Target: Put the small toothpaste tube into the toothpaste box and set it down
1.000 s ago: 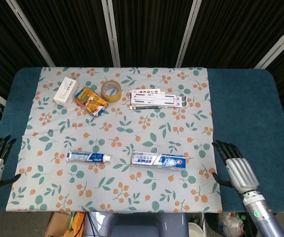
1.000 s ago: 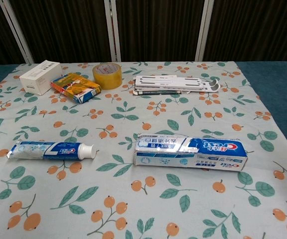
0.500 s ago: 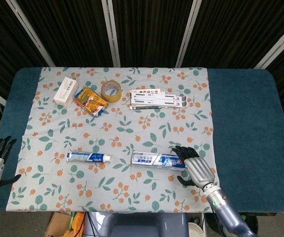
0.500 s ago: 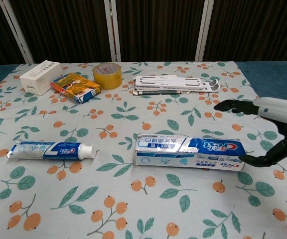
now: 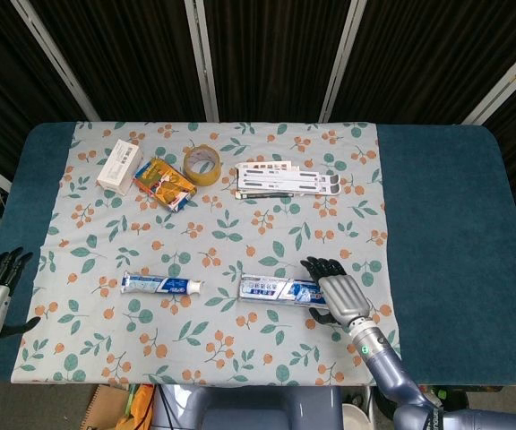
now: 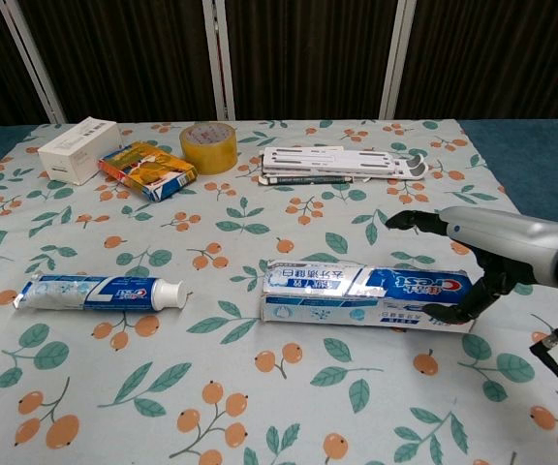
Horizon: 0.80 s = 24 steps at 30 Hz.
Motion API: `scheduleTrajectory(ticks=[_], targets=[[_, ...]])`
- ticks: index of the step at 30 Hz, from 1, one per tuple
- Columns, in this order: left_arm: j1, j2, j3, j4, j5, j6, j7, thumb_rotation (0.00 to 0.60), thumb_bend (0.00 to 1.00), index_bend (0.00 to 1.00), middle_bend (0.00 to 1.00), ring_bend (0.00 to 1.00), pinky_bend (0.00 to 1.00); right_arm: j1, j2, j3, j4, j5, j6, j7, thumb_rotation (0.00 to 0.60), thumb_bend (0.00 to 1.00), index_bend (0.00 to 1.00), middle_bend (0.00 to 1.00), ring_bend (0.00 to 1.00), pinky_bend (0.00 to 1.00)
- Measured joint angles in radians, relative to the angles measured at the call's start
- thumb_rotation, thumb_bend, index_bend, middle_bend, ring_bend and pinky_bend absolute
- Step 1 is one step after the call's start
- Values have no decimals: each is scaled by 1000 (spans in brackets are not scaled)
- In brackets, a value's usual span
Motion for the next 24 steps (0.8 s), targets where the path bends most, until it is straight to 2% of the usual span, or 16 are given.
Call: scheduleTrajectory(ticks=[8,12,15,18,21,24], targets=[[-9,2,-2,-5,-10,-17,-1,600,32,0,0,0,100,18,-50,-20,48,29,12,-17,600,343,0,170,4,0],[-13,2,-4,-5,-19,-27,-3,600,32,0,0,0,100,26,-76,-20,67,34,19,-14,600,344,20,209,51,15],[-17,2,-4,-7,-24,-35,-4,600,32,0,0,0,100,31,-95,-20,79,35,27,-12,600,343,109,282,147,104],[-20,2,-4,-8,-24,-39,-5,600,32,0,0,0,100,33,-117,-19,92,29,42,-9,600,343,144,316,208,169],[-21,1,-4,-8,-24,-40,-6,600,32,2,0,0,100,33,-139,-18,108,18,61,-3,600,343,203,366,289,326],[-22,0,-4,-8,-27,-41,-8,600,32,5,0,0,100,32,-153,-22,121,6,74,0,600,343,277,405,345,409]])
